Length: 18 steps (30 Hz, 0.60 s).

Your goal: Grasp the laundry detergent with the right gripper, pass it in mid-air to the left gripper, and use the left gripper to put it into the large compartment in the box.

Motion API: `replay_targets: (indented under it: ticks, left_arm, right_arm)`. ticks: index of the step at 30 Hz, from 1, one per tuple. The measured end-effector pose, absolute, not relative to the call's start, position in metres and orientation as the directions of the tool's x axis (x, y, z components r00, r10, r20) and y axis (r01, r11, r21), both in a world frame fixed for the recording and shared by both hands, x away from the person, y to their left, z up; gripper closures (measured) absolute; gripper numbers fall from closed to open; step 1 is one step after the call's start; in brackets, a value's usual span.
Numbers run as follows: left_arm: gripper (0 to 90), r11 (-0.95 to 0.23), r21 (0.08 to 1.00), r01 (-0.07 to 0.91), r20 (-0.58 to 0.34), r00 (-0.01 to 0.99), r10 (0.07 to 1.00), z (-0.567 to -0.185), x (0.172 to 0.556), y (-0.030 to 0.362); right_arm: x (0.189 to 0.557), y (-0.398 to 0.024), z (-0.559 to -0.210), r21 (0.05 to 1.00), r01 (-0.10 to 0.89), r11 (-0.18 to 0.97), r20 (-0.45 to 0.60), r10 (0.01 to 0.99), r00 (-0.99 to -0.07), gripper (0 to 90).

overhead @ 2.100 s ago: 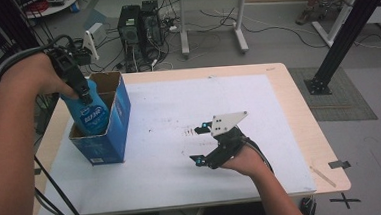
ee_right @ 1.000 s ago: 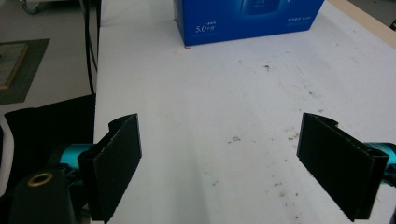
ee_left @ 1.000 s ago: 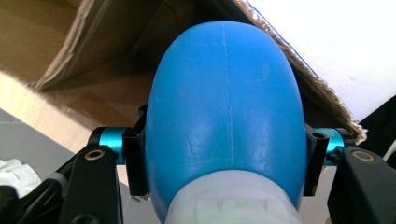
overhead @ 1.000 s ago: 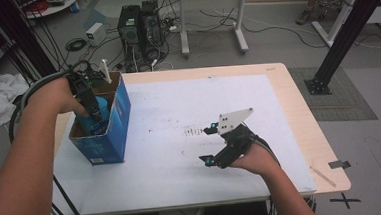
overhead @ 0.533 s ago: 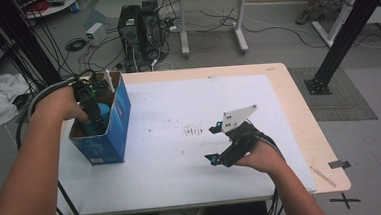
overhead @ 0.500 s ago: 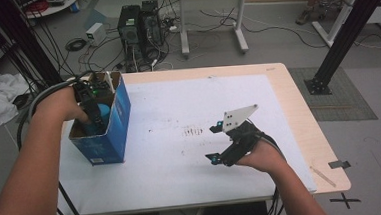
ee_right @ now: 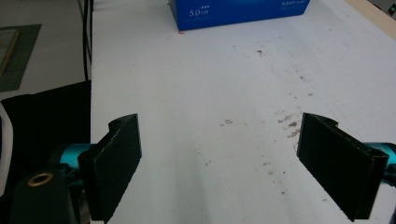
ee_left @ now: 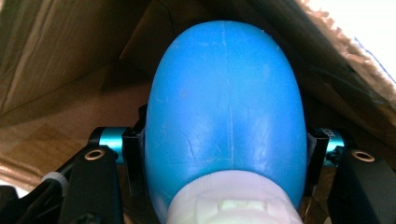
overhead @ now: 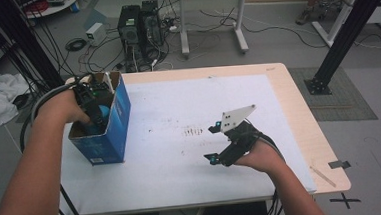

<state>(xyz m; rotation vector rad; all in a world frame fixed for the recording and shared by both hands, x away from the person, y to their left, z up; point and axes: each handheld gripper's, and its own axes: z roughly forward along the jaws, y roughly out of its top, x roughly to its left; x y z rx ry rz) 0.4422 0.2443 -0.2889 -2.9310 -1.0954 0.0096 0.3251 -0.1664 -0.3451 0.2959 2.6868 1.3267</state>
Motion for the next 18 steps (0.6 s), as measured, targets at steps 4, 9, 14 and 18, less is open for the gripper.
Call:
replay_targets:
  ticks: [4, 9, 14, 18]
  left_arm:
    - [37.6, -0.764, 0.001, 0.645, 0.001, 0.764, 0.645, -0.2894, 0.4424, 0.2439]
    - [36.9, -0.776, -0.013, 0.630, 0.014, 0.777, 0.630, -0.2896, 0.4422, 0.2431]
    - [29.4, -0.773, -0.010, 0.634, 0.030, 0.773, 0.633, -0.2892, 0.4416, 0.2434]
    - [29.4, -0.773, 0.004, 0.635, 0.025, 0.772, 0.635, -0.2867, 0.4402, 0.2444]
  right_arm:
    - [0.3254, -0.1649, -0.3453, 0.797, 0.115, 0.593, -0.031, 0.231, -0.972, 13.0]
    - [0.3247, -0.1649, -0.3448, 0.800, 0.115, 0.588, -0.034, 0.236, -0.971, 13.1]
    - [0.3243, -0.1661, -0.3439, 0.803, 0.116, 0.584, -0.032, 0.237, -0.971, 13.1]
    - [0.3240, -0.1660, -0.3438, 0.805, 0.113, 0.582, -0.036, 0.239, -0.970, 13.1]
